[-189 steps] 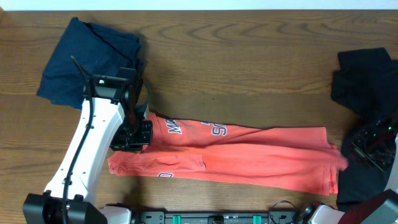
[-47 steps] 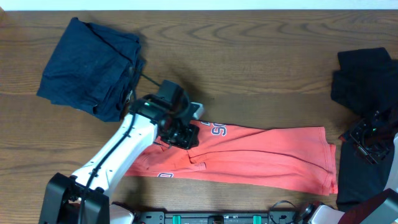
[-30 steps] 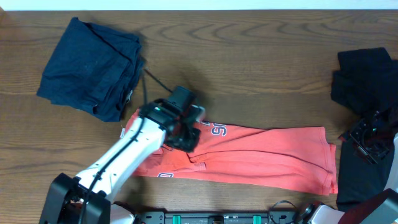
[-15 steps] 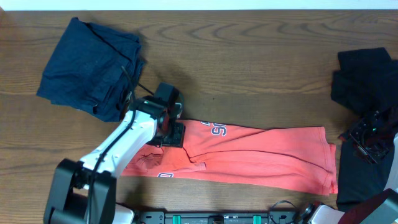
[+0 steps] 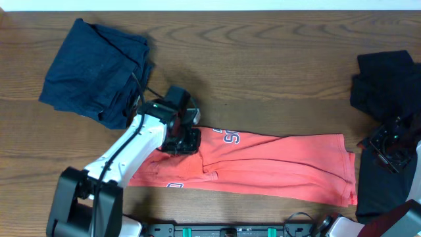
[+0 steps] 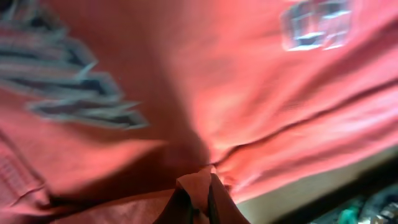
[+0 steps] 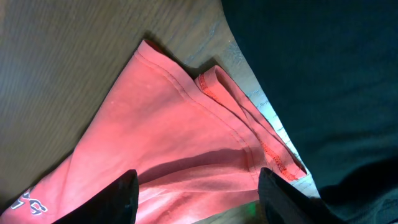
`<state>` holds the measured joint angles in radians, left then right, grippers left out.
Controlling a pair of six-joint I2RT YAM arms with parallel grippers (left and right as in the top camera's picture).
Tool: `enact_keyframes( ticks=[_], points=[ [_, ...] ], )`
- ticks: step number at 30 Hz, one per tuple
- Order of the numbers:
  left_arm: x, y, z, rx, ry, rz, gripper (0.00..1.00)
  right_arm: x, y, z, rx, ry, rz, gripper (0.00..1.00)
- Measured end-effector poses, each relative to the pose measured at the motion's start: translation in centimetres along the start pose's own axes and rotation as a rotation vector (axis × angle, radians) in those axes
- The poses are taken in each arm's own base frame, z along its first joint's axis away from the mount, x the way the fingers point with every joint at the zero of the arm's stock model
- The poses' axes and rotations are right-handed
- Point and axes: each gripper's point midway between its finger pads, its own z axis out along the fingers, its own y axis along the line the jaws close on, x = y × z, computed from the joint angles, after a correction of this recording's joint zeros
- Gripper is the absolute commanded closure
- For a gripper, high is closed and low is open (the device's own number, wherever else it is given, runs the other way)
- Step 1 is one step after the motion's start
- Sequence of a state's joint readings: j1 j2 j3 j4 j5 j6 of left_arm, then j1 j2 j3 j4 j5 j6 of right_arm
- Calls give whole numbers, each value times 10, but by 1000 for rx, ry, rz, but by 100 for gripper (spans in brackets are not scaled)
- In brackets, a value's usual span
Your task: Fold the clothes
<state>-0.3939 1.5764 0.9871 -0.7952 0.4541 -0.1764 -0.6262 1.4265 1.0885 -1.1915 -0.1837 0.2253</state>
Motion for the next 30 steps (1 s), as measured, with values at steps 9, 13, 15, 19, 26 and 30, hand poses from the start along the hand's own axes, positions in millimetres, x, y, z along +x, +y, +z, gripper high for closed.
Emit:
enact_keyframes(
  ticks=[9, 13, 15, 19, 26, 30],
  points=[
    [-3, -58, 0, 73, -57, 218, 94, 0, 0, 0, 0, -1, 0, 40],
    [8, -73, 10, 60, -32, 301, 94, 0, 0, 0, 0, -1, 0, 40],
    [14, -79, 16, 54, -14, 337, 94, 0, 0, 0, 0, -1, 0, 40],
    [23, -88, 26, 46, 9, 393, 92, -1, 0, 0, -1, -2, 0, 40],
    [28, -90, 29, 37, 24, 417, 36, -1, 0, 0, -1, -3, 0, 40],
    [25, -79, 20, 20, 41, 371, 36, -1, 0, 0, -1, -3, 0, 39]
  ],
)
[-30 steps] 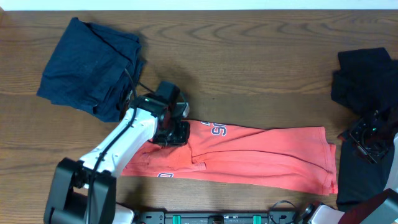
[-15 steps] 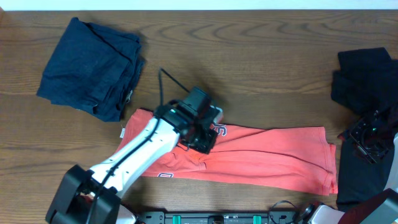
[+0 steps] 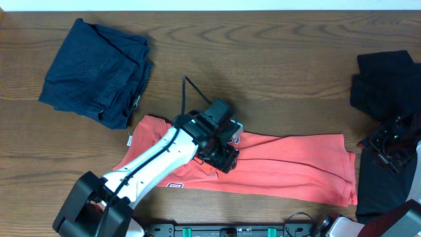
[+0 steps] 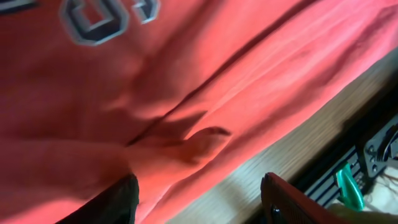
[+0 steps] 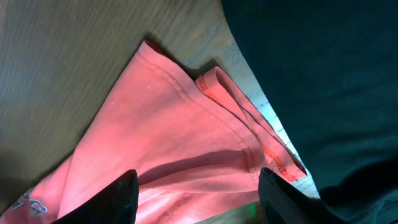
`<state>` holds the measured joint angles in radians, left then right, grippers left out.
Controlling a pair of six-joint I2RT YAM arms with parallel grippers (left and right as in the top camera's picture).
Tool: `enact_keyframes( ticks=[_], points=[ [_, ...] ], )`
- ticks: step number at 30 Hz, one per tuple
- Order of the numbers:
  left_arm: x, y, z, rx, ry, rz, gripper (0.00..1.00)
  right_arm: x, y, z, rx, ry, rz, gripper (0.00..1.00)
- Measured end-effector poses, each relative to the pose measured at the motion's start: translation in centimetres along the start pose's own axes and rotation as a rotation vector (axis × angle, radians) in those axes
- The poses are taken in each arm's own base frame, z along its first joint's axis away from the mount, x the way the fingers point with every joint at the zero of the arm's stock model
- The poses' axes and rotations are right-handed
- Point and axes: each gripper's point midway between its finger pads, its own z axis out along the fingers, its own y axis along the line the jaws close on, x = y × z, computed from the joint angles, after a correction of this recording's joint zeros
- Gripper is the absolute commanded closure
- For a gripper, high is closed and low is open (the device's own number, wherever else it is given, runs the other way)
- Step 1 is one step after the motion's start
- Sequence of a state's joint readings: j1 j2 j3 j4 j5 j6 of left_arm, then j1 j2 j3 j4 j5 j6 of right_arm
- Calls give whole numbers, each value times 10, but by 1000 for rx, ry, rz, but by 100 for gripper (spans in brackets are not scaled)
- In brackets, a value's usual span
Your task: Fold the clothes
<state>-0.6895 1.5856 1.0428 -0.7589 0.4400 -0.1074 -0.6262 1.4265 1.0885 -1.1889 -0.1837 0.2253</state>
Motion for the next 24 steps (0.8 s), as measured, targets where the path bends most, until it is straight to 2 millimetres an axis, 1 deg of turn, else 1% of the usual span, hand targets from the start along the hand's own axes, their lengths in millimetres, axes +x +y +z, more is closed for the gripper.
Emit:
enact_keyframes(
  ticks=[1, 3, 4, 5, 6, 8, 11, 14, 16, 17, 21, 24],
  points=[
    [-3, 3, -5, -3, -4, -15, 40, 0, 0, 0, 0, 0, 0, 39],
    [-11, 8, -16, -6, -30, -40, 73, 0, 0, 0, 0, 0, 0, 39],
    [-15, 12, -24, -11, -46, -56, 87, 0, 0, 0, -1, 0, 0, 39],
    [-16, 17, -30, -21, -53, -72, 94, 0, 0, 0, -1, 0, 0, 39],
    [-15, 23, -35, -34, -54, -91, 94, 0, 0, 0, -1, 0, 0, 39],
    [-7, 37, -42, -67, -35, -137, 94, 0, 0, 0, -1, 0, 0, 39],
    [1, 54, -44, -100, -15, -188, 94, 0, 0, 0, -1, 0, 0, 39],
    [11, 66, -34, -119, 2, -207, 94, 0, 0, 0, -1, -1, 0, 39],
    [14, 74, -21, -129, -13, -197, 94, -1, 0, 0, -2, -4, -1, 39],
    [14, 76, -18, -132, -19, -193, 94, -1, 0, 0, -3, -4, -1, 39],
    [-8, 86, 3, -129, -128, -147, 94, -2, 1, 0, -5, -9, -2, 39],
    [-17, 93, 17, -127, -147, -139, 94, -2, 1, 0, -6, -10, -2, 39]
  ],
)
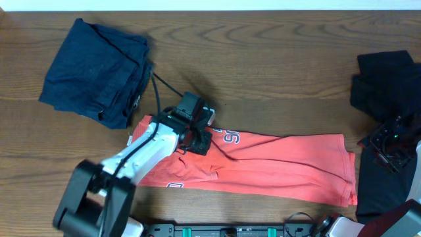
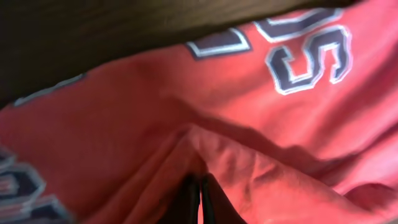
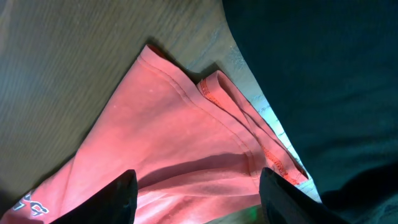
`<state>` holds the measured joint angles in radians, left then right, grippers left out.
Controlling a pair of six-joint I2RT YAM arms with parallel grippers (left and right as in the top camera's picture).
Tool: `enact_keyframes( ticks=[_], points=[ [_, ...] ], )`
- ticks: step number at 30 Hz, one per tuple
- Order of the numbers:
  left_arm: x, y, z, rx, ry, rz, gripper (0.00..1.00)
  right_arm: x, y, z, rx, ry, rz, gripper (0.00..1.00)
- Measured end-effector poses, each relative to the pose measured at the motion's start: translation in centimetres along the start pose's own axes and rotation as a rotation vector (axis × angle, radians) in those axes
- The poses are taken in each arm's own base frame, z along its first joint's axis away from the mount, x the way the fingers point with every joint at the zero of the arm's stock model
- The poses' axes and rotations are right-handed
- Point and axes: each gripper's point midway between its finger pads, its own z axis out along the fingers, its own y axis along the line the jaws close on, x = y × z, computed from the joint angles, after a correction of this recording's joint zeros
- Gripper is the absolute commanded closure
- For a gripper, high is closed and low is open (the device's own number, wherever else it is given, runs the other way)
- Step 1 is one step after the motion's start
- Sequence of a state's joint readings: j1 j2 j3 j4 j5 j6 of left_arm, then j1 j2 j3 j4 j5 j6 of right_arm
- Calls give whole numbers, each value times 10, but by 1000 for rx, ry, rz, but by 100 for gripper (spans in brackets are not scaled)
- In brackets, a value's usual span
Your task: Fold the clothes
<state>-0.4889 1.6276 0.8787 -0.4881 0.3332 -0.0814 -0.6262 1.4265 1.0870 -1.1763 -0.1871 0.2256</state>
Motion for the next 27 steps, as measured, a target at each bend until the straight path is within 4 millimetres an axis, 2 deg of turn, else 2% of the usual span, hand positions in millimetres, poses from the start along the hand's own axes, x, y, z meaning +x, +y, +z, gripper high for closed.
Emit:
enact_keyframes(
  ticks=[4, 7, 9, 12, 13, 15, 17, 18, 20, 23, 27],
  points=[
    [1, 2, 17, 13, 25, -6, 94, 0, 0, 0, 0, 0, 0, 39],
    [6, 1, 16, 20, 49, -13, 93, 0, 0, 0, 0, 0, 0, 39],
    [16, 1, 11, 12, 103, -29, 91, 0, 0, 0, 0, 0, 0, 39],
    [26, -3, -8, 1, 169, -46, 83, 0, 0, 0, 0, -1, 0, 39],
    [25, -6, -18, -1, 175, -46, 78, 0, 0, 0, 0, -1, 0, 39],
    [12, -12, -42, -11, 126, -30, 77, 0, 0, 0, -1, -1, 0, 39],
    [0, -14, -62, -33, 64, -14, 81, 0, 0, 0, -1, -1, 0, 39],
    [-2, -12, -70, -52, 42, -9, 92, 0, 0, 0, -1, -1, 0, 39],
    [-1, -5, -79, -106, 28, -8, 94, 0, 0, 0, -1, -2, 0, 39],
    [7, 10, -74, -174, 55, -16, 94, 0, 0, 0, -1, -2, 0, 39],
    [16, 40, -52, -245, 81, -61, 94, -1, 0, 0, -1, -4, -1, 38]
  ],
)
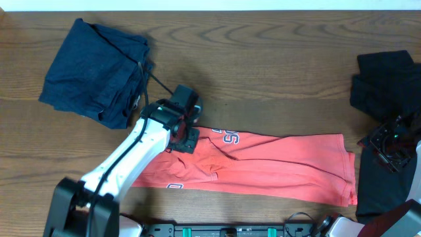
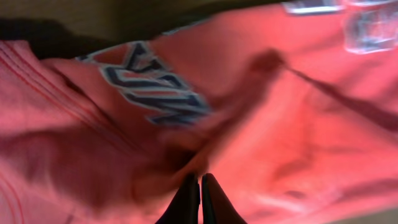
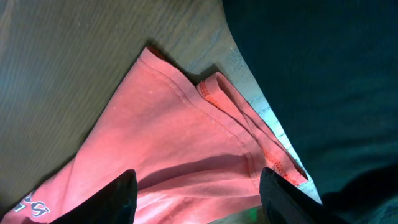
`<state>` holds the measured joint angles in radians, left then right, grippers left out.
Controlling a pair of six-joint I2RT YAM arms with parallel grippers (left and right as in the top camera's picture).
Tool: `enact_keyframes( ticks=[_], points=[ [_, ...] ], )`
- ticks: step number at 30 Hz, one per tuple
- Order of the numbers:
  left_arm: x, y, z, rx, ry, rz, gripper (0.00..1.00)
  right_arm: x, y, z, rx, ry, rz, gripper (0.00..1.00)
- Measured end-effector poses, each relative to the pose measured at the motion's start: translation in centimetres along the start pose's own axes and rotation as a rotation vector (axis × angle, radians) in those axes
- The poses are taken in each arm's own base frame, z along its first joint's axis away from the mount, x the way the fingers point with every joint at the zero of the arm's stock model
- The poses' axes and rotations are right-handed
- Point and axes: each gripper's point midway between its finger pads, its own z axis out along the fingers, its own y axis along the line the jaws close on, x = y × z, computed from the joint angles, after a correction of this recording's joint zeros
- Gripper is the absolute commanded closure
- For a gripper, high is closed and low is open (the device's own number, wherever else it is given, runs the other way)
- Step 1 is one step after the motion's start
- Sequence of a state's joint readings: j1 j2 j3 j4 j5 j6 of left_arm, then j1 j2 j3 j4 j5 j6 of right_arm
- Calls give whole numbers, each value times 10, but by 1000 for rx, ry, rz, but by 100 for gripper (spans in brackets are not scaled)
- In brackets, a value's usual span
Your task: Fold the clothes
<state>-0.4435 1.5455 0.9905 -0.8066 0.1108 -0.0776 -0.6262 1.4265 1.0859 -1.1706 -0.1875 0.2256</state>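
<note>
A long red garment (image 1: 283, 164) with navy-and-white lettering lies flat across the front of the table. My left gripper (image 1: 184, 138) is down on its left part, beside the lettering. In the left wrist view its fingers (image 2: 200, 179) are pressed together with a ridge of the red cloth (image 2: 298, 112) rising to their tips. My right gripper (image 1: 388, 148) hovers open at the garment's right end. Its two fingers stand wide apart above the stitched hem (image 3: 249, 124), with nothing between them.
A folded navy garment (image 1: 95, 72) lies at the back left. A crumpled black garment (image 1: 388, 79) sits at the back right, and more dark cloth (image 3: 323, 62) lies beside the red hem under my right arm. Bare wooden table (image 1: 263, 59) stretches between them.
My left gripper, still shut, has shifted a little to the left and back on the red garment, and the cloth around it is wrinkled differently. The right gripper has not moved.
My left gripper was first shut on a fold near the garment's left part. Then it stood open further right, over the middle. Then it was shut again by the lettering, and now it sits slightly further left. The right gripper stayed open over the hem throughout.
</note>
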Motion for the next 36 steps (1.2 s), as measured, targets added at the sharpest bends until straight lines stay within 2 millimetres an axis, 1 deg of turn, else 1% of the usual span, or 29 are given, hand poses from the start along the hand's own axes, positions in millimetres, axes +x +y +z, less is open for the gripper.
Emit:
enact_keyframes(
  ticks=[3, 6, 8, 12, 14, 17, 19, 21, 23, 28, 32, 33, 36],
  points=[
    [-1, 20, 27, -26, 2, -54, 94, 0, 0, 0, 0, -1, 0, 38],
    [7, 41, 54, -47, 56, -116, 94, 0, 0, 0, 1, -1, 0, 36],
    [0, 46, 56, -41, 41, -137, 94, -1, 0, 0, 0, -5, -1, 32],
    [-4, 57, 57, -30, 30, -186, 94, -6, 1, 1, -2, -24, -4, 31],
    [-3, 65, 57, -29, 34, -225, 94, -7, 0, 3, -4, -31, -5, 34],
    [5, 84, 55, -33, 57, -315, 94, -1, -2, 11, -3, -11, -11, 37],
    [9, 92, 54, -29, 64, -355, 94, 4, -3, 18, -1, 5, -14, 36],
    [9, 95, 53, -20, 64, -379, 94, 8, -4, 28, -1, 11, -25, 28],
    [9, 95, 53, -13, 64, -388, 91, 14, -3, 39, -3, 21, -38, 24],
    [8, 92, 53, 12, 62, -404, 87, 19, -3, 63, -25, 11, -33, 25],
    [7, 89, 53, 27, 61, -407, 83, 29, -1, 80, -67, 24, -42, 26],
    [7, 89, 53, 29, 60, -408, 75, 34, -1, 84, -81, 36, -47, 26],
    [5, 87, 53, 45, 57, -409, 69, 44, -1, 97, -105, 65, -61, 27]
  ],
)
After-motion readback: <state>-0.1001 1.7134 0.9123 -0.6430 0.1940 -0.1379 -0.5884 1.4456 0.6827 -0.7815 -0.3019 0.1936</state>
